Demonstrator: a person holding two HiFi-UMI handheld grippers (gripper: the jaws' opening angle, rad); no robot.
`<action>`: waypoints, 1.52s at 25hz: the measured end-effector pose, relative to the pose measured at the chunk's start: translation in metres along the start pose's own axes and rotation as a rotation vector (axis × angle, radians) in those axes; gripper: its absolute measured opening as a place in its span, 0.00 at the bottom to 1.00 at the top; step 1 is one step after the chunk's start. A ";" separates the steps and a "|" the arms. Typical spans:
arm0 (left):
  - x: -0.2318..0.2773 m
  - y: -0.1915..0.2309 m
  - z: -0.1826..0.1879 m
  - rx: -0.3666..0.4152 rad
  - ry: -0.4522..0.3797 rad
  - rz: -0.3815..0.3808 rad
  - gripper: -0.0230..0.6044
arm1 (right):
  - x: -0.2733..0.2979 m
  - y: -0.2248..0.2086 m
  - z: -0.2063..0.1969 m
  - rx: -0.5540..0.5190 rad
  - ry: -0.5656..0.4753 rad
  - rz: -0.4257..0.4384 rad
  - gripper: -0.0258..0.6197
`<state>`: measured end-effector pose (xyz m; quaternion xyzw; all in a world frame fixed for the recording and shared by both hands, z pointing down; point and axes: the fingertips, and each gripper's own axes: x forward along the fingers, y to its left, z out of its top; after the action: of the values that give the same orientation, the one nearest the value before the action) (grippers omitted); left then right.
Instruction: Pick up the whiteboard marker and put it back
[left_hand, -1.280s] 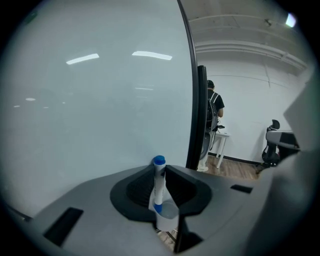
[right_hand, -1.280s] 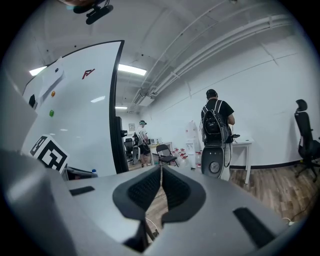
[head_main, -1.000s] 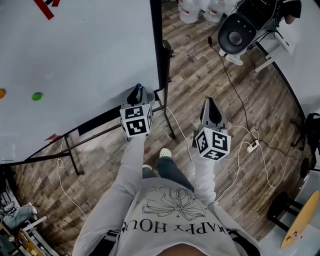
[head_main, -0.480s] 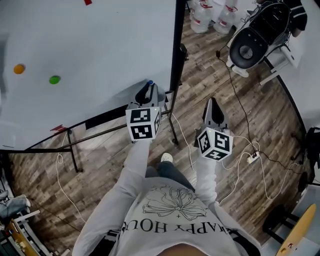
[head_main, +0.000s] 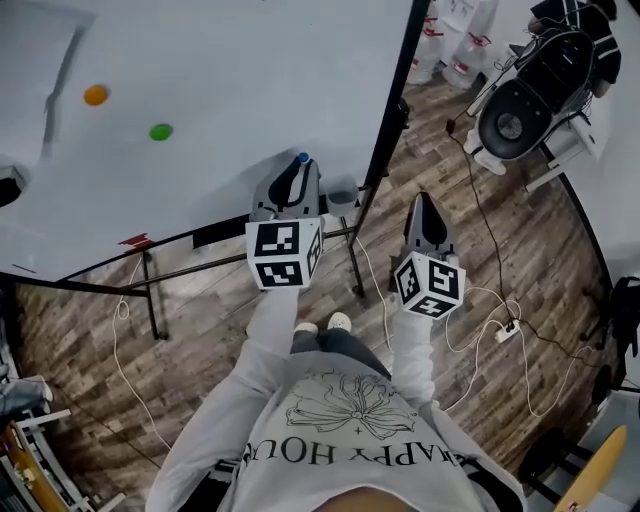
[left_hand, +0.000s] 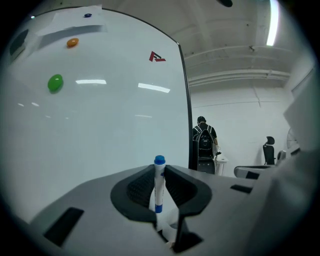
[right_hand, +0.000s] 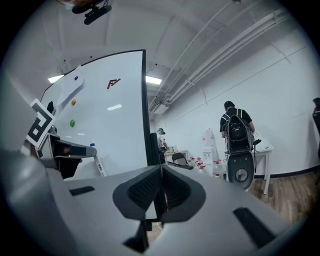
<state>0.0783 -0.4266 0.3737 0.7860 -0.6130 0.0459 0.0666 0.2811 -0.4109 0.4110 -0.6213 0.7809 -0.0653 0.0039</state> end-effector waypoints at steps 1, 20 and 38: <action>-0.004 0.006 0.001 0.006 0.002 0.008 0.14 | 0.000 0.007 0.001 -0.001 -0.001 0.007 0.05; -0.036 0.100 -0.080 0.254 0.265 0.120 0.14 | 0.018 0.091 -0.013 -0.010 0.037 0.052 0.05; -0.003 0.095 -0.195 0.765 0.596 0.172 0.14 | 0.012 0.060 -0.031 -0.012 0.080 -0.027 0.05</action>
<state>-0.0127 -0.4149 0.5700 0.6533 -0.5690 0.4960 -0.0584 0.2172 -0.4068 0.4362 -0.6287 0.7723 -0.0856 -0.0321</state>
